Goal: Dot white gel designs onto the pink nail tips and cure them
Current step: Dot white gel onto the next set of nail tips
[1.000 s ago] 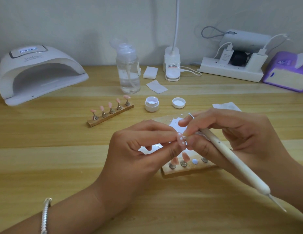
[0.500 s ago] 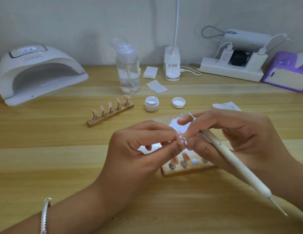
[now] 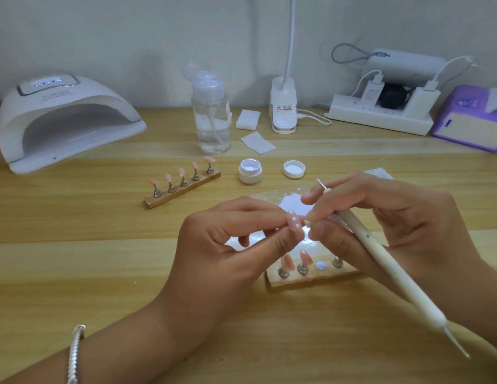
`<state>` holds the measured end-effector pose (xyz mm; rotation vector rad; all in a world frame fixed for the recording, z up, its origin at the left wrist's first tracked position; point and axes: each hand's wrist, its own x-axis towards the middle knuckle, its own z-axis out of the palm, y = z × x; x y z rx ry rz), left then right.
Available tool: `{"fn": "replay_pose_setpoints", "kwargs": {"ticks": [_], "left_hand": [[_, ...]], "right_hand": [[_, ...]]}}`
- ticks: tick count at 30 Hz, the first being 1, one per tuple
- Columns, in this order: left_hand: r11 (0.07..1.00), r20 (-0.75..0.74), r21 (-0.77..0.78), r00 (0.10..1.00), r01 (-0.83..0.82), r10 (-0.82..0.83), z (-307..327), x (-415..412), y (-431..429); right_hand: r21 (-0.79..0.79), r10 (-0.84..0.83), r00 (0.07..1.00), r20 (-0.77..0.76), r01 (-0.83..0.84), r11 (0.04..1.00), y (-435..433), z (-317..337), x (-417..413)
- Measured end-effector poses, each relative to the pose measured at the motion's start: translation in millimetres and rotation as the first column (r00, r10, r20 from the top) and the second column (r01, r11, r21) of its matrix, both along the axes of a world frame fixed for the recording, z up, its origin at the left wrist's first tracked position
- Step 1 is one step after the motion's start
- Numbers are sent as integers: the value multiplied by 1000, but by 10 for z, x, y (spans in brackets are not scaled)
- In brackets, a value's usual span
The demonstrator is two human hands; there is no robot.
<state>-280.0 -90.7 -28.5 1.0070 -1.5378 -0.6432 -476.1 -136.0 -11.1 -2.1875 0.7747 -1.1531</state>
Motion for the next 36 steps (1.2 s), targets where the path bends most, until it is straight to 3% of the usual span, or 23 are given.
{"fn": "replay_pose_setpoints", "kwargs": {"ticks": [36], "left_hand": [[999,119,-37,993,6,-1,-18,6,6]], "right_hand": [[-29,81,997,-19,-82,996,10,75,43]]}}
